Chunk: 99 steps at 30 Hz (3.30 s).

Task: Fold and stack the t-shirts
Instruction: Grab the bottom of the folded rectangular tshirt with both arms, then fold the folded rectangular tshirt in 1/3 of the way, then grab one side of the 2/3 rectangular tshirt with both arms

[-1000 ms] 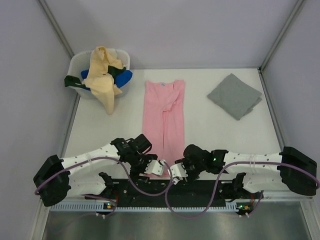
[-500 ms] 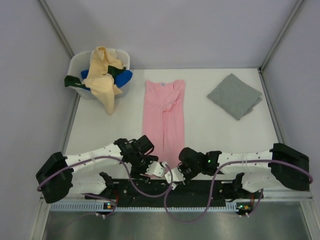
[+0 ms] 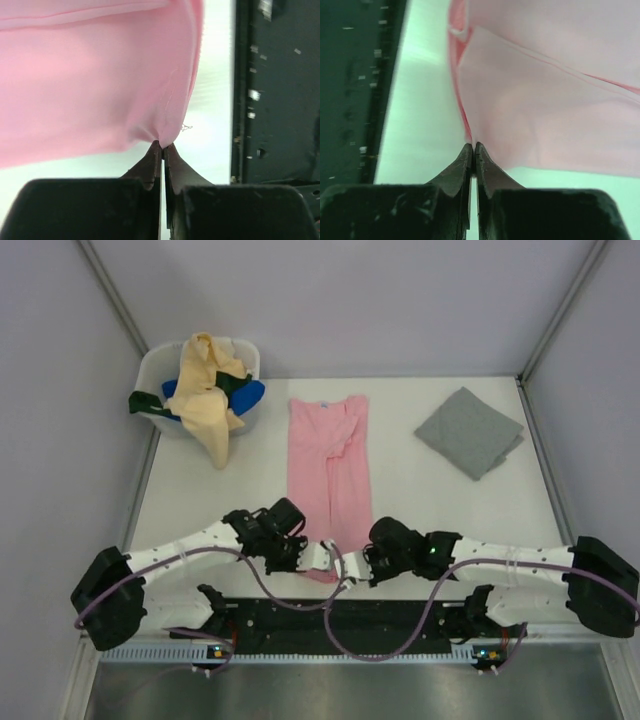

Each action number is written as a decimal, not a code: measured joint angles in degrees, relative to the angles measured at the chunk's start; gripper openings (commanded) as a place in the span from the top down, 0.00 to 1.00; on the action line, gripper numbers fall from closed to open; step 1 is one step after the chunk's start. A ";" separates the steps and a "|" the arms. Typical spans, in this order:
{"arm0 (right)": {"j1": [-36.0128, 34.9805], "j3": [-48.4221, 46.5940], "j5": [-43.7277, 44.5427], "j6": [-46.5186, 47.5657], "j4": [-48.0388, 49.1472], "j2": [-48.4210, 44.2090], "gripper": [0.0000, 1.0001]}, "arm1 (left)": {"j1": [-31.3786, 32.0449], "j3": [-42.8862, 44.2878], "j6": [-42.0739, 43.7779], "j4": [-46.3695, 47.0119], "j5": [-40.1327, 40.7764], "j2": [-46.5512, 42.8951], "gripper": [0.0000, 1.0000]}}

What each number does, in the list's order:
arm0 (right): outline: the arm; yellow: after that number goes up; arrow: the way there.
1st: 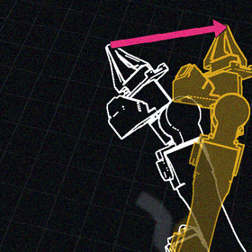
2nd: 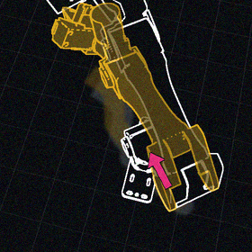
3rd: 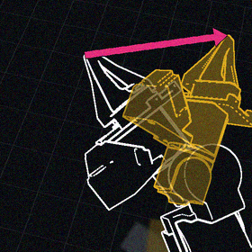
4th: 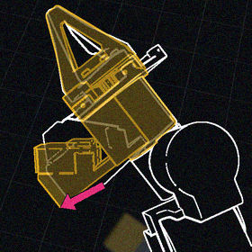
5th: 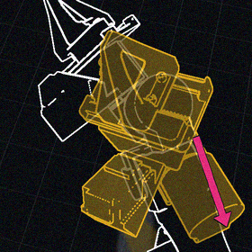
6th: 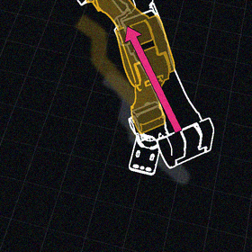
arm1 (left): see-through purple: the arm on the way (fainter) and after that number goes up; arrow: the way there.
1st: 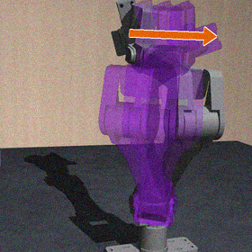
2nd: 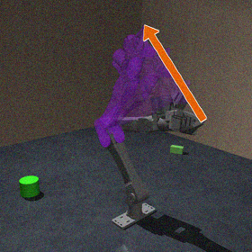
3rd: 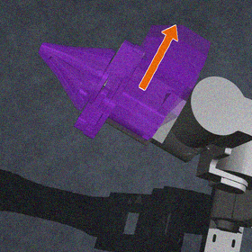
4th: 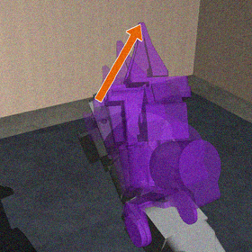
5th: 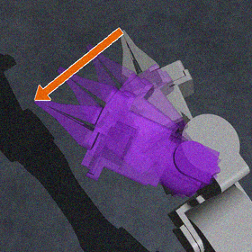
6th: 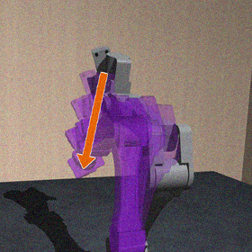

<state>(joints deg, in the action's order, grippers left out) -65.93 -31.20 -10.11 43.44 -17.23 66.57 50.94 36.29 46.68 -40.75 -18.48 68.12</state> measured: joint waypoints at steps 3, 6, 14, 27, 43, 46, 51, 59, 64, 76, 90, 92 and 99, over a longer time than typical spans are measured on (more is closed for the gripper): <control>5.42 -2.40 -0.15 -0.22 0.37 -0.09 1.00 | -4.79 4.44 -2.91 -0.04 0.15 0.09 1.00; 12.17 -5.73 -0.92 0.04 2.45 0.44 1.00 | -10.19 10.12 -5.95 0.00 0.11 1.99 1.00; 25.27 -16.15 -2.01 3.04 8.39 10.84 1.00 | -20.20 22.40 -11.78 1.97 3.15 13.16 1.00; 32.74 -28.96 -2.12 6.14 14.32 28.76 1.00 | -27.26 43.01 -15.30 2.56 8.11 34.95 1.00; 34.99 -35.26 1.29 5.35 18.69 41.88 0.83 | -29.57 54.01 -17.84 1.66 10.64 48.02 0.67; 35.39 -39.39 5.92 2.51 21.31 46.90 0.79 | -30.84 59.65 -18.69 1.57 13.25 51.43 0.66; 36.52 -45.33 12.35 -2.75 22.34 50.27 0.57 | -32.96 70.29 -19.56 1.11 15.61 55.15 0.62; 36.89 -31.82 -5.01 0.70 17.49 27.10 0.37 | -31.95 49.62 -8.35 1.60 0.17 36.59 0.42; 33.24 -22.62 -9.90 9.75 12.50 16.98 0.41 | -29.66 34.49 0.96 1.44 -7.67 25.79 0.39; 27.61 -14.99 -1.77 18.58 7.21 23.87 0.58 | -22.05 20.24 5.97 11.58 -0.35 25.03 0.40; 26.93 -15.13 5.07 18.64 13.64 28.11 1.00 | -21.84 17.66 2.08 18.53 6.21 27.21 1.00; 26.91 -15.39 5.31 17.94 13.29 28.11 1.00 | -21.84 17.66 1.20 18.56 6.19 27.21 1.00; 24.76 -14.49 6.71 13.68 8.09 23.21 1.00 | -21.07 18.25 -0.98 14.12 2.97 24.20 1.00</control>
<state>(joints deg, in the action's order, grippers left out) -41.17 -45.69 -3.40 57.12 -9.15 89.78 29.87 54.54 45.69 -26.63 -15.51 92.31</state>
